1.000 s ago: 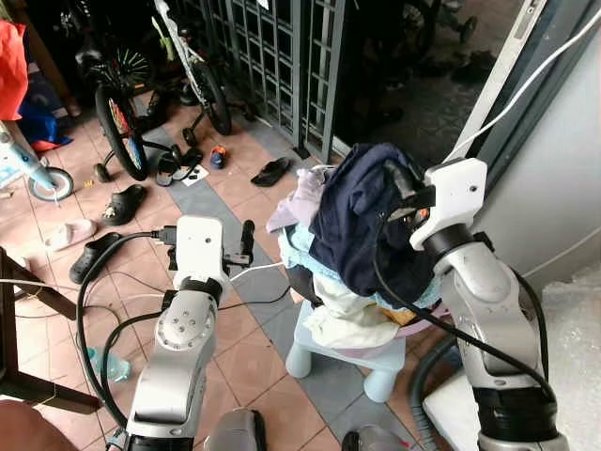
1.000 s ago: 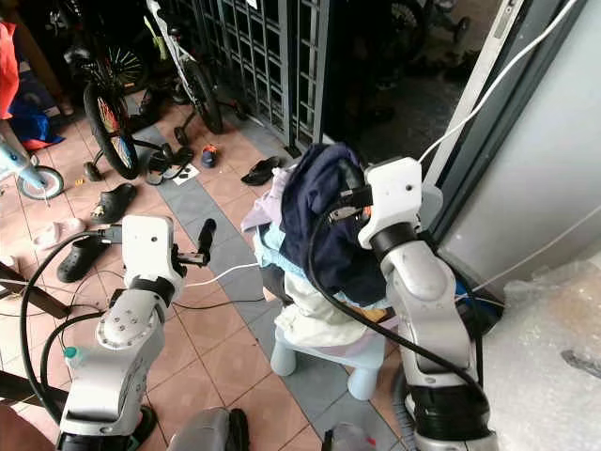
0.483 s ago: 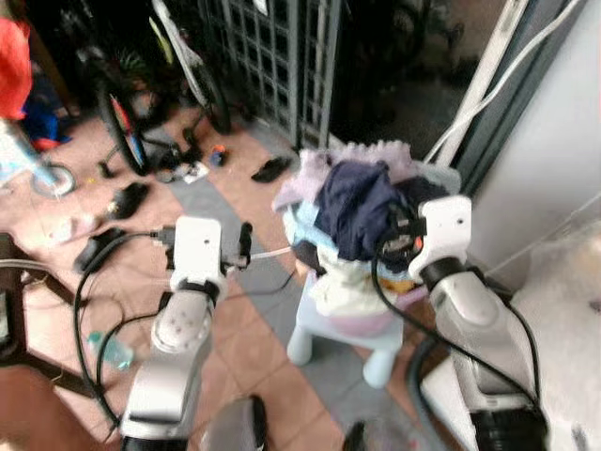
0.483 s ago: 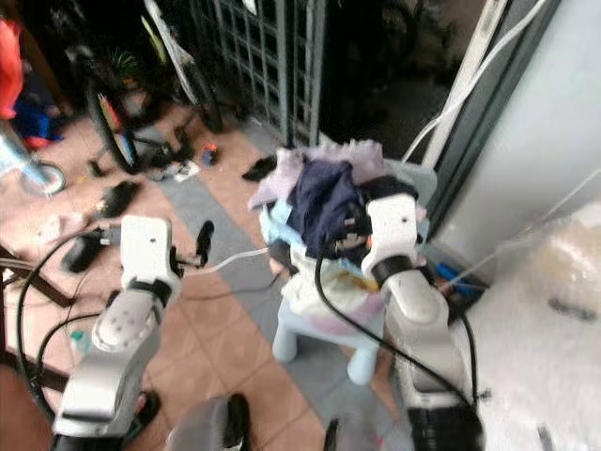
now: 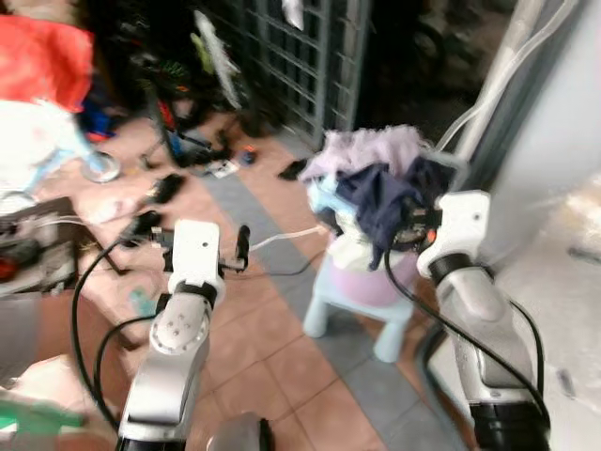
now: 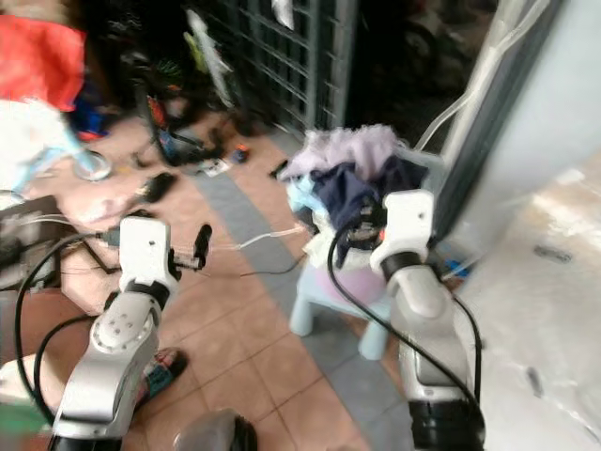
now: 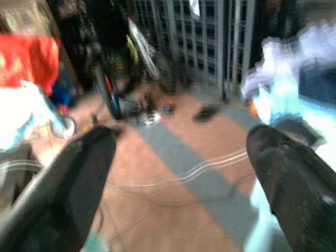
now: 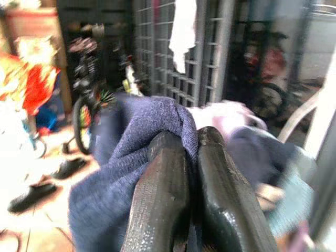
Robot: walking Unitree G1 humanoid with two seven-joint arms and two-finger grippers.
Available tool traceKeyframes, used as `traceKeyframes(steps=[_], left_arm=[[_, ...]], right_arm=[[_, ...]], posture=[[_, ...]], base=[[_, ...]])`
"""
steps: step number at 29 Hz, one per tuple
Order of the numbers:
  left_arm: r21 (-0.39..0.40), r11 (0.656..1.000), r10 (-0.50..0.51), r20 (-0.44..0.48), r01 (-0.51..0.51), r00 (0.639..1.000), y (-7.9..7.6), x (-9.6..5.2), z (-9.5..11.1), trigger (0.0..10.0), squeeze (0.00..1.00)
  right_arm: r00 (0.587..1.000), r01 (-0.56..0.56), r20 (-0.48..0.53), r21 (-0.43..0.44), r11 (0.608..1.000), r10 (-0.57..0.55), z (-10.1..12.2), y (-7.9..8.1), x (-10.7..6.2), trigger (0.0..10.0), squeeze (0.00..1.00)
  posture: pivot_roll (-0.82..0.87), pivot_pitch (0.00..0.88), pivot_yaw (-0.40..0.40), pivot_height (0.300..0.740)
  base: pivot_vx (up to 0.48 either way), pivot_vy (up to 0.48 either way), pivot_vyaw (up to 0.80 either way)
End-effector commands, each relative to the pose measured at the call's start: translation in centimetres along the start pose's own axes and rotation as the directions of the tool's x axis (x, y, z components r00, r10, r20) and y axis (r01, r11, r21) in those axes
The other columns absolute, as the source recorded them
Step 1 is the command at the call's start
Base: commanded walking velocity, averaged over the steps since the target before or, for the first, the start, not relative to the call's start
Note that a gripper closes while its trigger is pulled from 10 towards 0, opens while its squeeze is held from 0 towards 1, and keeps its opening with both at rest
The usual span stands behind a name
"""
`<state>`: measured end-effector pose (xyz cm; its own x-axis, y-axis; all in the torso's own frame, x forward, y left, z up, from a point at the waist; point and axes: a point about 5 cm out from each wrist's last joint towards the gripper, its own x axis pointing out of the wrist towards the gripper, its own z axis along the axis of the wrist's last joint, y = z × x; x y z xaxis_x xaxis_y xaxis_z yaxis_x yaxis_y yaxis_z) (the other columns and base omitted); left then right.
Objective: Clothes washing
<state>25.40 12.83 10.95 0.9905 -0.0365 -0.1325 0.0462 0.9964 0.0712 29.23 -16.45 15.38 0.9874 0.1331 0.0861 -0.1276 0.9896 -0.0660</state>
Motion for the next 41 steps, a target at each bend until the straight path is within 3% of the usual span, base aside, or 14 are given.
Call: traceKeyframes(steps=[1, 12, 19, 31, 32, 35, 41], left_arm=[[0.015, 1.000, -0.012, 0.054, 0.011, 0.998, -0.3, 0.6, 1.4, 10.0, 0.00], [0.012, 1.000, -0.009, 0.043, 0.008, 0.999, -0.2, 0.6, 1.2, 10.0, 0.00], [0.002, 1.000, -0.004, 0.050, 0.004, 0.999, 0.4, 0.4, 1.1, 10.0, 0.00], [-0.006, 1.000, -0.018, 0.055, 0.018, 0.998, 0.3, 0.6, 1.2, 10.0, 0.00], [-0.006, 1.000, -0.018, 0.054, 0.019, 0.998, 0.3, 0.6, 1.2, 10.0, 0.00], [-0.007, 1.000, -0.017, 0.051, 0.017, 0.999, 0.4, 0.5, 1.2, 10.0, 0.00], [-0.008, 1.000, -0.025, 0.049, 0.025, 0.999, 0.2, 0.5, 1.1, 10.0, 0.00]], right_arm=[[0.999, 0.046, 0.011, -0.013, 0.999, -0.046, 0.3, -0.9, 0.0, 10.0, 0.00], [0.997, 0.072, 0.017, -0.045, 0.996, -0.071, 0.3, -1.1, 0.2, 10.0, 0.00], [0.980, 0.198, 0.048, -0.108, 0.974, -0.194, 1.0, -3.2, 0.2, 10.0, 0.00], [0.956, 0.291, 0.030, -0.180, 0.940, -0.291, 0.6, -4.4, -0.1, 10.0, 0.00], [0.937, 0.346, 0.027, -0.214, 0.914, -0.348, 0.5, -5.5, -0.2, 10.0, 0.00], [0.917, 0.394, 0.027, -0.217, 0.893, -0.398, 0.6, -6.7, -0.3, 10.0, 0.00], [0.920, 0.387, 0.026, -0.226, 0.894, -0.392, 0.5, -6.6, -0.3, 10.0, 0.00]], posture=[[0.00, 0.000, 0.050, 0.740], [0.00, 0.004, 0.054, 0.740], [0.00, 0.005, 0.050, 0.740], [-0.01, 0.003, 0.062, 0.740], [-0.01, 0.004, 0.062, 0.740], [-0.01, 0.004, 0.063, 0.740], [-0.01, 0.005, 0.067, 0.740]], base=[[0.000, 0.000, -0.80], [0.000, 0.000, -0.80], [0.000, 0.000, -0.23], [0.000, 0.000, -0.67], [0.000, 0.000, -0.80], [0.000, 0.000, -0.80], [0.000, 0.000, -0.80]])
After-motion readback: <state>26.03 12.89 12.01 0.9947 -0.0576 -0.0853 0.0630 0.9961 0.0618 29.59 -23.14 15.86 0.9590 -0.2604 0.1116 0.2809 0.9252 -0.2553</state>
